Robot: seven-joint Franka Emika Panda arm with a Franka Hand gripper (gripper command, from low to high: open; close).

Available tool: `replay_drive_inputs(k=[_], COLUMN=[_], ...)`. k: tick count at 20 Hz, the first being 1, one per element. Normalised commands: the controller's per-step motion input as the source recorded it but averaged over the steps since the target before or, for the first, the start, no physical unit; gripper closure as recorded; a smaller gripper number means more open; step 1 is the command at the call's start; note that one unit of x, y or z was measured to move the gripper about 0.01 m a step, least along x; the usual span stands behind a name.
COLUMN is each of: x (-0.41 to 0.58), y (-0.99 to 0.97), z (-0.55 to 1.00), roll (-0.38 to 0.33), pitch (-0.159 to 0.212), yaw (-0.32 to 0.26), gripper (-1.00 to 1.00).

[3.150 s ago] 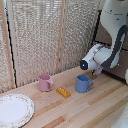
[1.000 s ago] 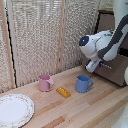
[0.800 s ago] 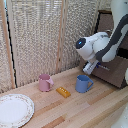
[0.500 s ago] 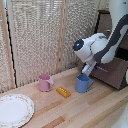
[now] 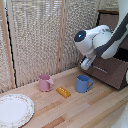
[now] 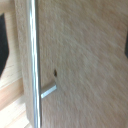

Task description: Please adjust your gripper to match the height of the lower drawer handle. Progress your gripper onward until it happens to touch the drawer handle. Now, firmly take hold of it with your gripper, then steadily retract it to swing the drawer wide open.

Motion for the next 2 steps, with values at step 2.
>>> replay_drive_inputs(k=[2], x=[0.0], y=[0.19], z=[0.18], roll=[0.266], pitch=[-0.051], yaw=[-0.263], gripper=[-1.0])
